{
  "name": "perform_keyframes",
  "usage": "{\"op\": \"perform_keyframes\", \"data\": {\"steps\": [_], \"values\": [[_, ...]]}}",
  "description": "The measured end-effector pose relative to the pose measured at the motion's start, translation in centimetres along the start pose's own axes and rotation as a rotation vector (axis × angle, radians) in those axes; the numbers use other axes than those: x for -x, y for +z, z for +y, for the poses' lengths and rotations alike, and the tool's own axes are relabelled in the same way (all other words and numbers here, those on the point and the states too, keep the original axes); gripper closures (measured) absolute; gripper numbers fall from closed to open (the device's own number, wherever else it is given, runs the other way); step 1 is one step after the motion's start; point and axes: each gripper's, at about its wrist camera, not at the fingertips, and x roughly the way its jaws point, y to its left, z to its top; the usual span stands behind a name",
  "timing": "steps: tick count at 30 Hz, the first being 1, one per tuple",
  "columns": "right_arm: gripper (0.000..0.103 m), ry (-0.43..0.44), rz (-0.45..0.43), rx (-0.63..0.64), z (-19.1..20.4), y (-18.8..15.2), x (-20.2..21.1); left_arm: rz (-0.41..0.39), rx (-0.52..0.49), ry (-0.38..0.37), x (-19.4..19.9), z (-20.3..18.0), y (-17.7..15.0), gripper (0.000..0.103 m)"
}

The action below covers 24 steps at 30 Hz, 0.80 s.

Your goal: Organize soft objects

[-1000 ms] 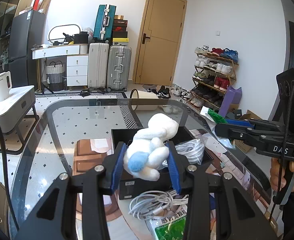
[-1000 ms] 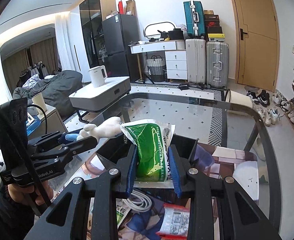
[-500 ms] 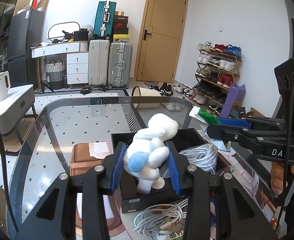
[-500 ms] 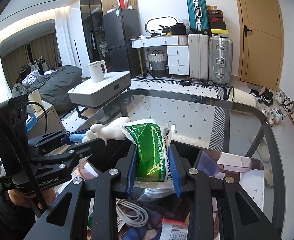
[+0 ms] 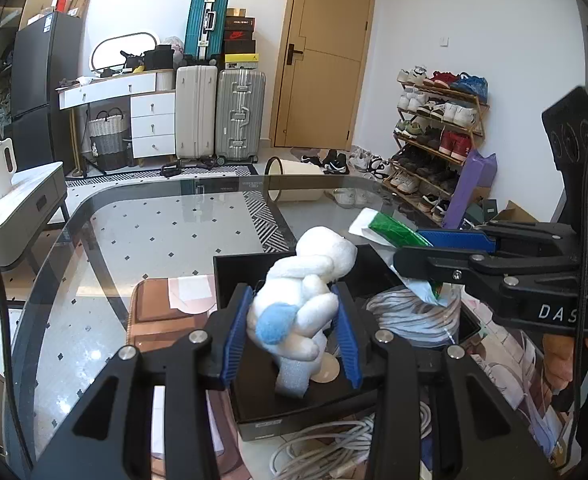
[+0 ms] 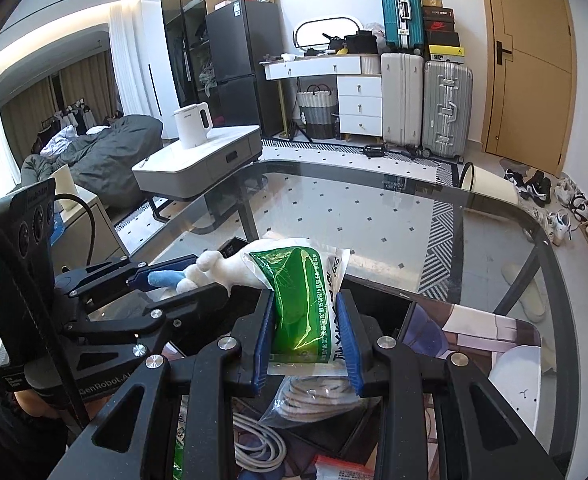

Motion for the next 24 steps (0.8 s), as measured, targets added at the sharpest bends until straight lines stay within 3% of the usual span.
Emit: {"op": "perform_keyframes", "data": {"steps": [24], "values": [[0.072, -0.011, 0.127, -0.008, -0.5, -1.3, -5.4, 0.049, -0.043, 0.001, -1.0, -0.5, -0.9, 0.064]]}}
